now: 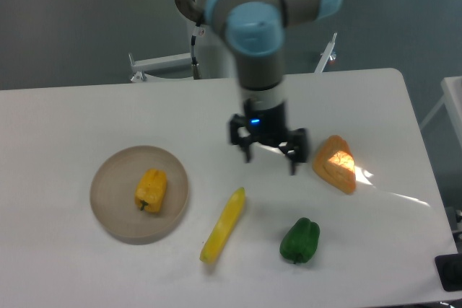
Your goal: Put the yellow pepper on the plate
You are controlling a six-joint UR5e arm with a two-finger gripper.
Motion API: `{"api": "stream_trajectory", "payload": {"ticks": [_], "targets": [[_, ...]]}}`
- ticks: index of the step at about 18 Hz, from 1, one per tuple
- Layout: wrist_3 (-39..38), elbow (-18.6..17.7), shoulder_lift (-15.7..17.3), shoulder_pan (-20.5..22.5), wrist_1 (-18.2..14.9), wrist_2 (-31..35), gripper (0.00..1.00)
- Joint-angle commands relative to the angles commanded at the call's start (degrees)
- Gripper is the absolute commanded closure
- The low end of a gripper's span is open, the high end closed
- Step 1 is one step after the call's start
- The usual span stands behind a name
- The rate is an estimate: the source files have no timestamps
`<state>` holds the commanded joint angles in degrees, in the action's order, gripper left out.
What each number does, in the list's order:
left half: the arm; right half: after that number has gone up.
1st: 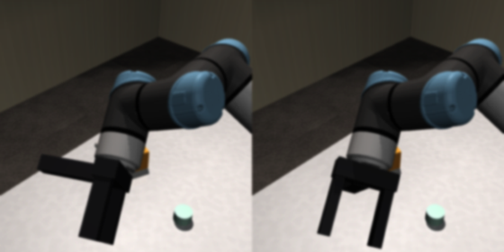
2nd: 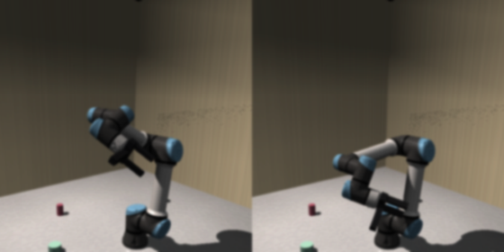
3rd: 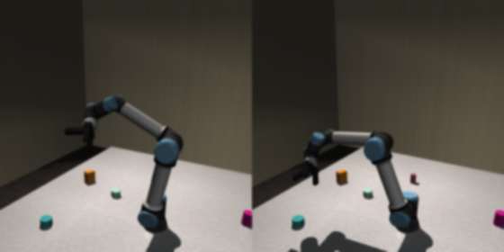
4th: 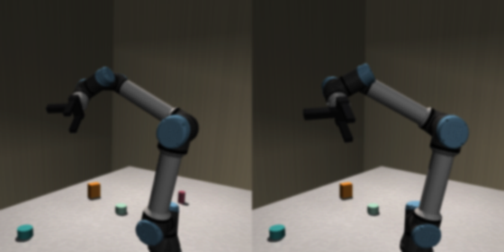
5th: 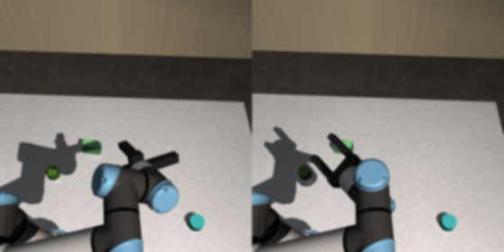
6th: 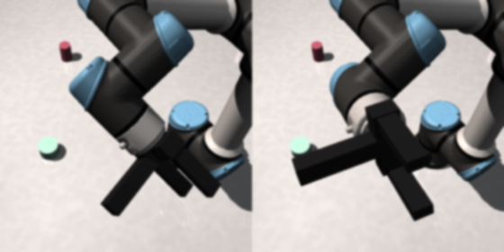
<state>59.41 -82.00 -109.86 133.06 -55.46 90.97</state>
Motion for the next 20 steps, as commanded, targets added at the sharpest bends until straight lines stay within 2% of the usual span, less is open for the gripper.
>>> {"api": "stream_trajectory", "payload": {"ticks": [6,20], "targets": [[1.59,1.58,-2.9,0.45,0.18,0.18,0.0],[1.32,2.37,-4.04,0.36,0.26,0.26,0.0]]}}
